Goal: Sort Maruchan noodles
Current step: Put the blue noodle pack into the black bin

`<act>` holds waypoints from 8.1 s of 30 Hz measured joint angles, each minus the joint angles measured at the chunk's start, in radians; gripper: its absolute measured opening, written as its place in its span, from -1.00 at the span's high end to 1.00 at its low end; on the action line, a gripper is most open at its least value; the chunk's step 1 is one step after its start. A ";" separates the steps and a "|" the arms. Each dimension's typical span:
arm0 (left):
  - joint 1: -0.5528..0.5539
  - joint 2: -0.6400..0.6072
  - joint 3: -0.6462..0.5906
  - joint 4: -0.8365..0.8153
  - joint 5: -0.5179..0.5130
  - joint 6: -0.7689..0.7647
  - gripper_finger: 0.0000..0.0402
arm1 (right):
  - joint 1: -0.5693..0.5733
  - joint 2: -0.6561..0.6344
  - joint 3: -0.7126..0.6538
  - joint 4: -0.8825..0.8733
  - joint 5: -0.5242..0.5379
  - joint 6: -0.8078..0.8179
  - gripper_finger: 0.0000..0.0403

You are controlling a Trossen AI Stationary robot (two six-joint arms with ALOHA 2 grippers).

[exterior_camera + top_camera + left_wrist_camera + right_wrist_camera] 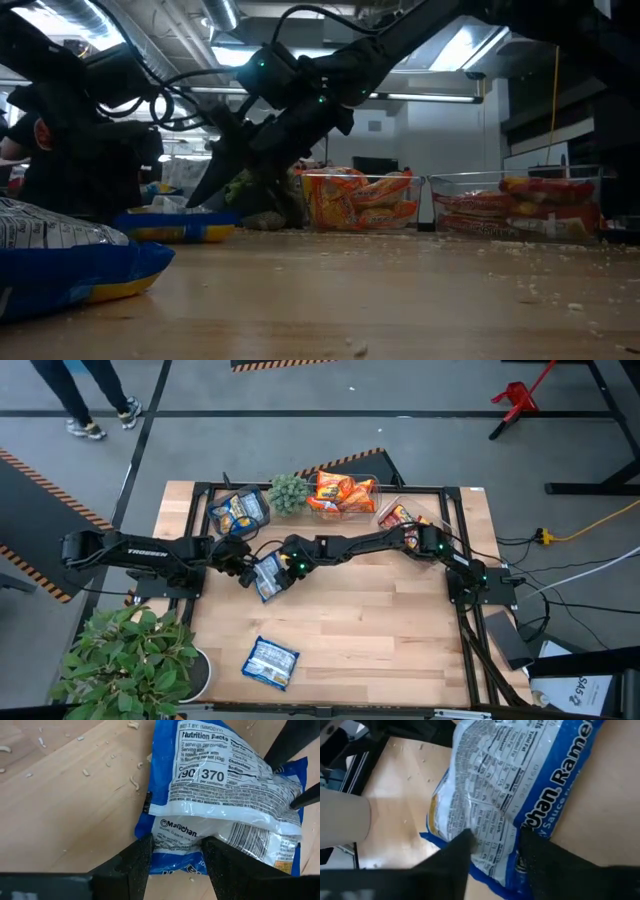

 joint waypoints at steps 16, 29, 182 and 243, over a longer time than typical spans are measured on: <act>0.001 -0.078 0.093 -0.098 0.110 -0.142 0.13 | 0.002 -0.013 0.006 -0.013 -0.009 -0.032 0.99; 0.000 -0.190 0.332 -0.425 0.096 -0.151 0.13 | -0.012 -0.094 0.055 -0.068 0.033 -0.139 1.00; 0.263 -0.557 0.397 -0.782 -0.180 0.037 0.34 | -0.117 0.329 0.645 -0.191 -0.117 -0.209 0.94; 0.263 -0.558 0.397 -0.797 -0.270 0.037 0.34 | -0.282 0.188 0.649 -0.135 0.110 -0.360 0.09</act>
